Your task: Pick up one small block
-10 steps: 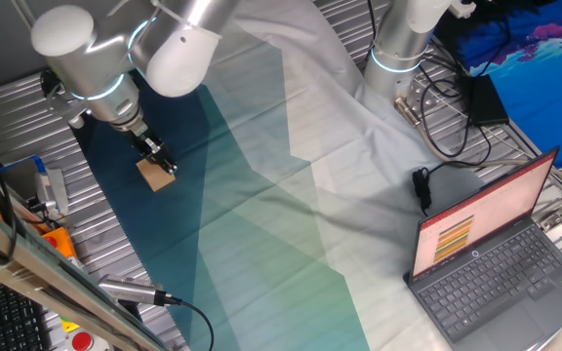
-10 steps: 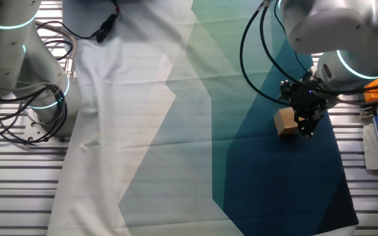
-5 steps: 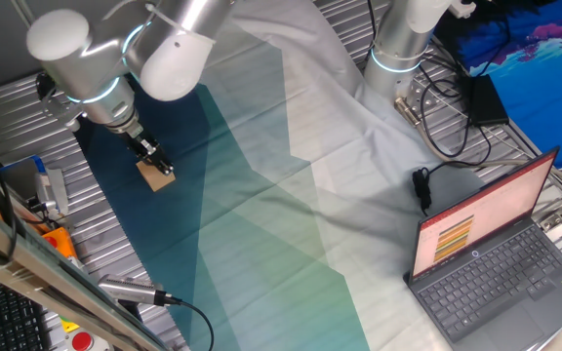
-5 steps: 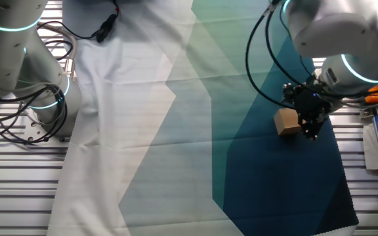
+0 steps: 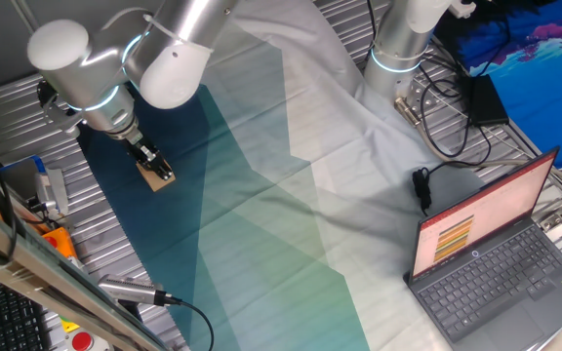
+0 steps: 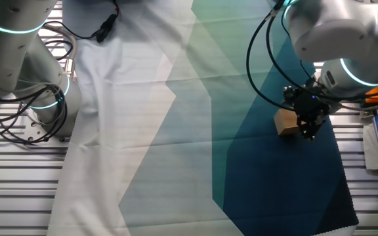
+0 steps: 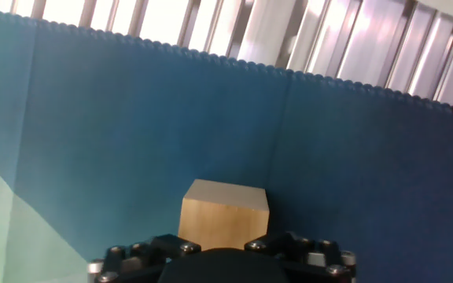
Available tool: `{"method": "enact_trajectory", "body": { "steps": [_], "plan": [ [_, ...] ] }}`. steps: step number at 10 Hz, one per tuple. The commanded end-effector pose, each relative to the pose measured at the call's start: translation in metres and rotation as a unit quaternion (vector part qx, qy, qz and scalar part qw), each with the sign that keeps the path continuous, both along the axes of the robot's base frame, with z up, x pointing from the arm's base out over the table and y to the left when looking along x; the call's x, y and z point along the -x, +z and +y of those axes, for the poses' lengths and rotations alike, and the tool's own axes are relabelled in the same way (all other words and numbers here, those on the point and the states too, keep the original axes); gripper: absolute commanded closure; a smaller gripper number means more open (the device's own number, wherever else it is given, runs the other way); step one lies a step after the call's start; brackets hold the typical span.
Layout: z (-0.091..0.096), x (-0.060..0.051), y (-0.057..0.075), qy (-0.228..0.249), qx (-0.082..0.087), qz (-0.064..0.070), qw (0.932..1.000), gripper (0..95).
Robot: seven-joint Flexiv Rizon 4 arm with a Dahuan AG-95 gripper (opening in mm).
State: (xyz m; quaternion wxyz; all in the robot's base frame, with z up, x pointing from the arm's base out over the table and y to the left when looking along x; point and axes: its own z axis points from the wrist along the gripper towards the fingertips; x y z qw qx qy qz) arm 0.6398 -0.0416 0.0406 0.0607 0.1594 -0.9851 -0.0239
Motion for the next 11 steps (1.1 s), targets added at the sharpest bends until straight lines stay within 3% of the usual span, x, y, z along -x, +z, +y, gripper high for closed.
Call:
{"method": "enact_trajectory", "body": {
  "steps": [1,2,4,5,6,8,11],
  "plan": [
    [-0.0001,-0.0002,-0.0021,-0.005,0.0,-0.001,1.0,19.0],
    [0.0001,0.0,-0.0032,-0.011,0.001,-0.001,0.9999,38.0],
    [0.0001,0.0,-0.0033,-0.016,0.002,-0.001,0.9999,38.0],
    [0.0001,0.0,-0.0033,-0.024,0.003,-0.002,0.9997,57.0],
    [0.0001,0.0,-0.0033,-0.026,0.003,-0.002,0.9997,57.0],
    [0.0002,0.0001,-0.0034,-0.041,0.004,-0.003,0.9991,95.0],
    [0.0005,0.0004,-0.0025,-0.048,0.001,-0.007,0.9988,95.0]
  ]
}}
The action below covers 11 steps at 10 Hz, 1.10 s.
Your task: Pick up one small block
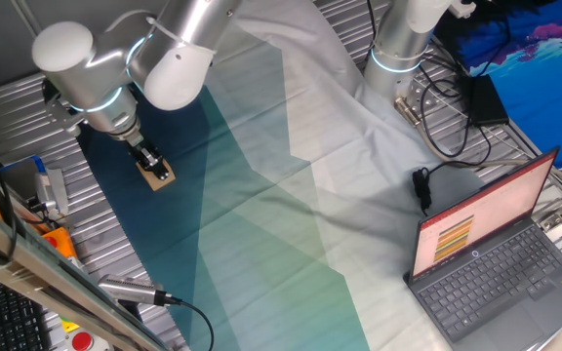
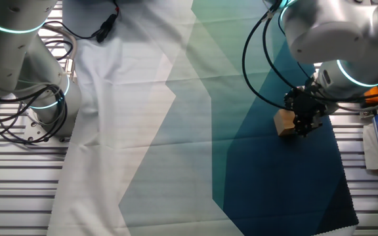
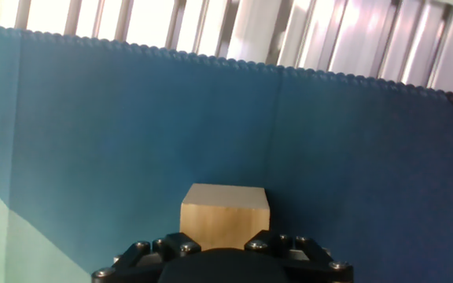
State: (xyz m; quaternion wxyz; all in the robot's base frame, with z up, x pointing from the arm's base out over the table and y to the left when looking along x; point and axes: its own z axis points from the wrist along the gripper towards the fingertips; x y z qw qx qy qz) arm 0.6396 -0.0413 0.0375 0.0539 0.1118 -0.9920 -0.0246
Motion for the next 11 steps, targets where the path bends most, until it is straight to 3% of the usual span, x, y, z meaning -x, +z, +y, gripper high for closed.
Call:
{"method": "enact_trajectory", "body": {
  "steps": [1,5,8,10,11],
  "plan": [
    [0.0,0.0,0.003,0.0,0.001,-0.001,1.0,95.0],
    [0.001,0.004,0.013,-0.001,-0.002,0.0,1.0,95.0],
    [0.004,0.009,0.042,0.002,-0.003,0.001,1.0,95.0],
    [0.008,0.018,0.062,0.001,-0.005,0.002,1.0,95.0],
    [0.007,0.019,0.065,0.004,-0.006,0.002,1.0,95.0]
  ]
}}
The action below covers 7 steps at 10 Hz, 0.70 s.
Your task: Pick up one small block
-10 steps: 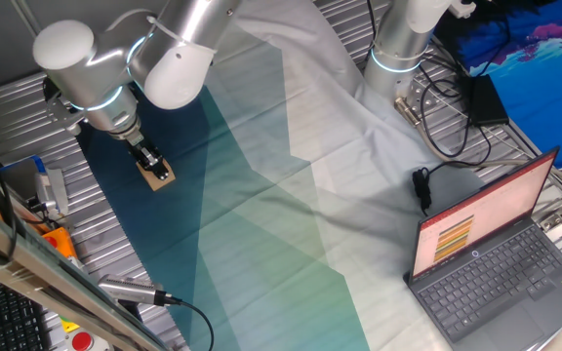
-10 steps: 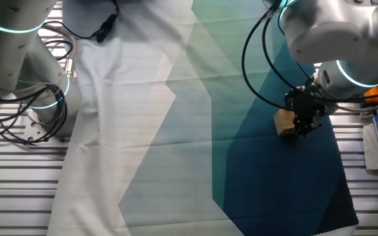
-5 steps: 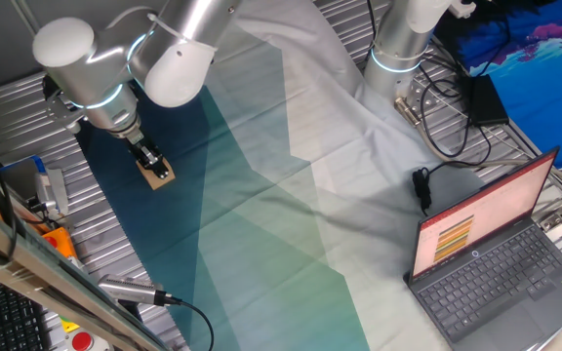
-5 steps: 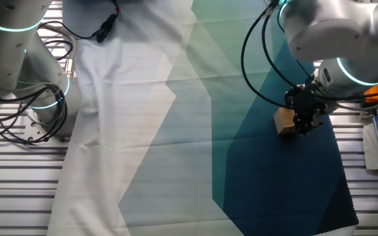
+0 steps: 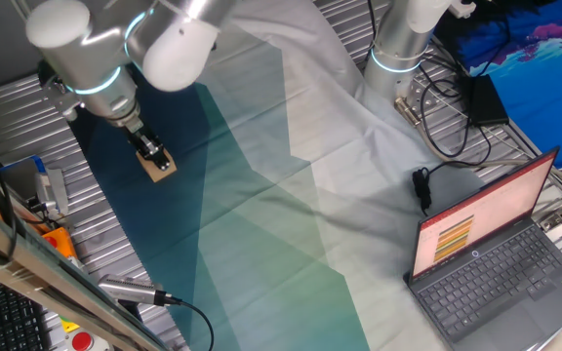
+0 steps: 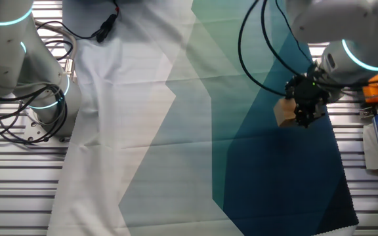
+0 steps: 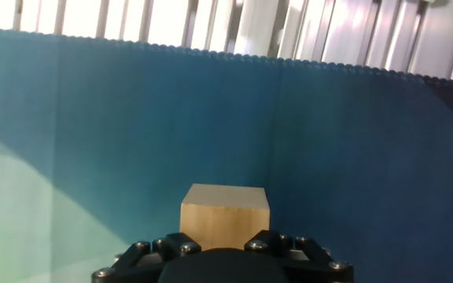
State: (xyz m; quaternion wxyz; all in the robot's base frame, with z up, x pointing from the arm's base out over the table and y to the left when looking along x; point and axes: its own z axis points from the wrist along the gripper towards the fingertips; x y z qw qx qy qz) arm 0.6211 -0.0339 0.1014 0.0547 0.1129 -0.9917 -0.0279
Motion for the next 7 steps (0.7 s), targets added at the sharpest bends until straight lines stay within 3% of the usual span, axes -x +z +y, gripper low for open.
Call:
{"method": "enact_trajectory", "body": {
  "steps": [1,7],
  "plan": [
    [-0.0006,-0.0006,0.0101,0.001,-0.003,0.004,1.0,95.0],
    [-0.0006,-0.0007,0.0108,0.007,-0.001,0.006,1.0,95.0]
  ]
}}
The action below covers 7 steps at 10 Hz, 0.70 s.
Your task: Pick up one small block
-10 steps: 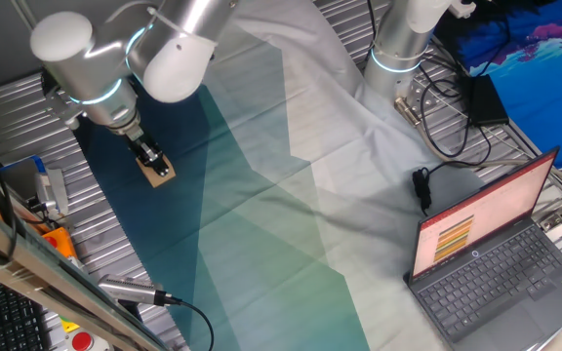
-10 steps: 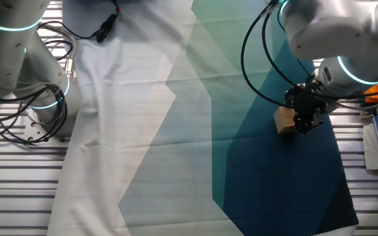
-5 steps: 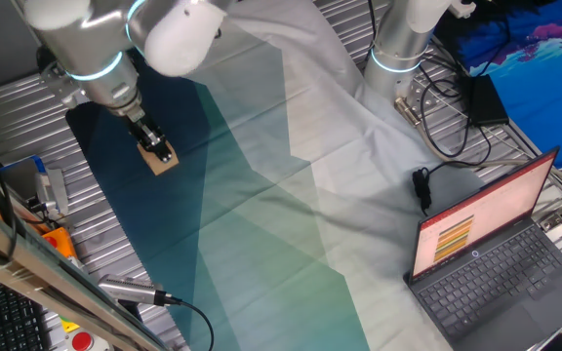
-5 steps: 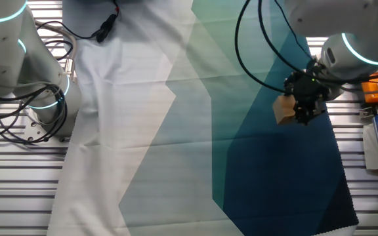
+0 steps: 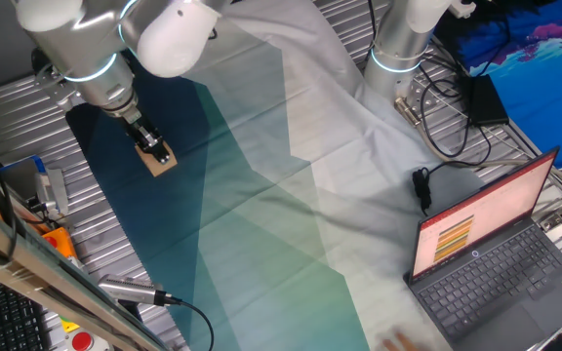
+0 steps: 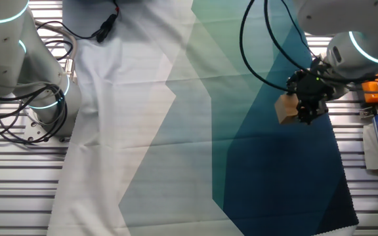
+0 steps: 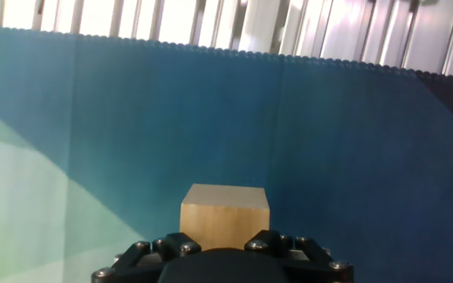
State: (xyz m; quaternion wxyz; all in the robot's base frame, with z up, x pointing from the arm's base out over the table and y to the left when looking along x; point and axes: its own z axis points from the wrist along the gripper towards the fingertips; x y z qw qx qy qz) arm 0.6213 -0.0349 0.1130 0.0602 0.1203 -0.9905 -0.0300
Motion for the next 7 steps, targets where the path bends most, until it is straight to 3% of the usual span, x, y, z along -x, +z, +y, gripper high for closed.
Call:
{"method": "enact_trajectory", "body": {
  "steps": [1,5,7],
  "plan": [
    [0.0004,-0.0004,-0.0007,0.0,0.001,0.003,1.0,95.0],
    [0.0004,-0.0004,-0.0007,0.03,-0.008,0.001,0.9995,95.0],
    [0.0004,-0.0004,-0.0007,0.078,-0.011,0.003,0.9969,95.0]
  ]
}}
